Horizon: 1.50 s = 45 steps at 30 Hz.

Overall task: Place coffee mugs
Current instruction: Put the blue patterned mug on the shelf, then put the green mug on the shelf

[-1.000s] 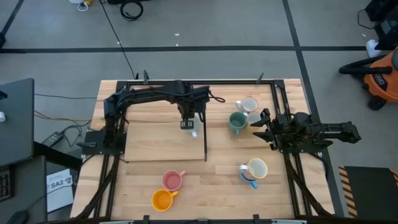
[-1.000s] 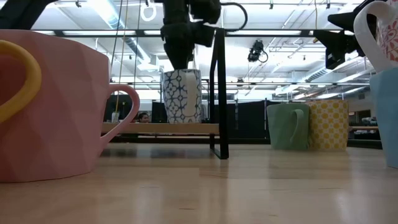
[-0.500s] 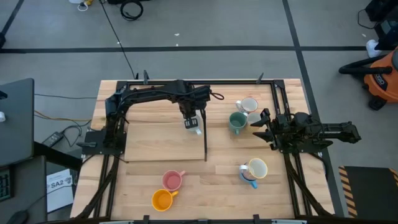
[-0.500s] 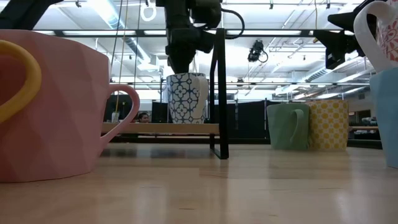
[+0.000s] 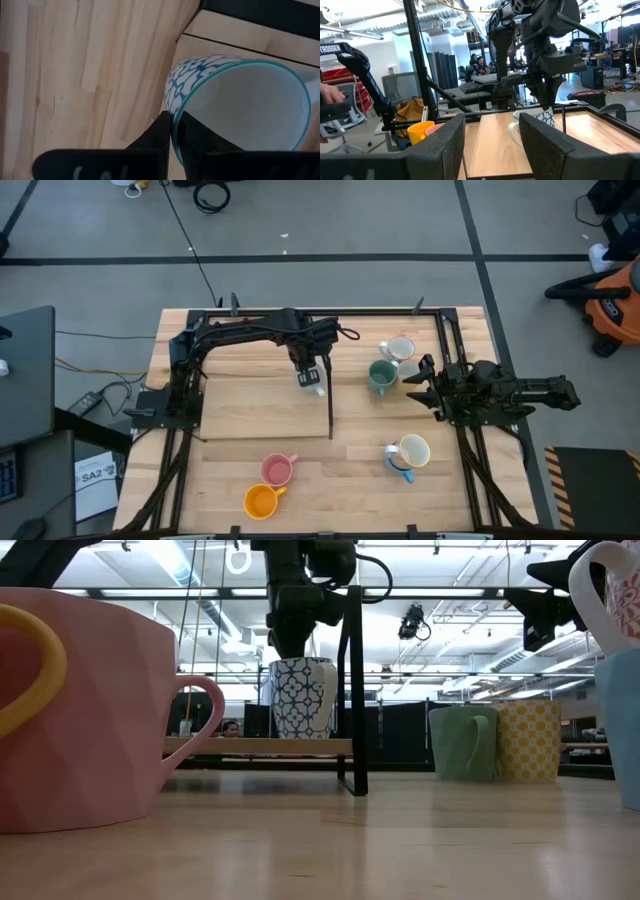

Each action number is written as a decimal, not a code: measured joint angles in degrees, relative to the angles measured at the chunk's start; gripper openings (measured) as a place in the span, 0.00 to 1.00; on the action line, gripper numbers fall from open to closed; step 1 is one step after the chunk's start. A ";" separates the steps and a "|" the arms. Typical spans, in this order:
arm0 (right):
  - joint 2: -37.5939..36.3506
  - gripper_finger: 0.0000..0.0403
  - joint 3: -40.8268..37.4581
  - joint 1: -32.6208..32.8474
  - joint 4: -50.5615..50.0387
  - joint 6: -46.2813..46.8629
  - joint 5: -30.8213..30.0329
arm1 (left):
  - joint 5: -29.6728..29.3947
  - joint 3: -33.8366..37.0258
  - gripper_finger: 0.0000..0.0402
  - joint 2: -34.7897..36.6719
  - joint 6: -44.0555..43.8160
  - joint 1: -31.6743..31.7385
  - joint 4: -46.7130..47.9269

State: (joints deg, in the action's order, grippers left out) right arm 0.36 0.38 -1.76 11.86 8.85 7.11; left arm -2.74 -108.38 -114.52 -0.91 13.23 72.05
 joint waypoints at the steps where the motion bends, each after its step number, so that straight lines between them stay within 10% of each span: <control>1: 0.00 0.48 0.00 0.00 0.00 0.00 0.00 | 0.00 0.00 0.08 0.00 -0.02 0.00 0.00; 45: 0.00 0.48 0.00 0.02 0.02 0.19 0.02 | -0.01 0.02 0.35 0.61 0.17 0.00 0.82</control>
State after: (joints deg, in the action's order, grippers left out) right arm 0.36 0.38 -1.74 11.88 9.04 7.14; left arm -2.76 -108.36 -113.91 -0.74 13.23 72.88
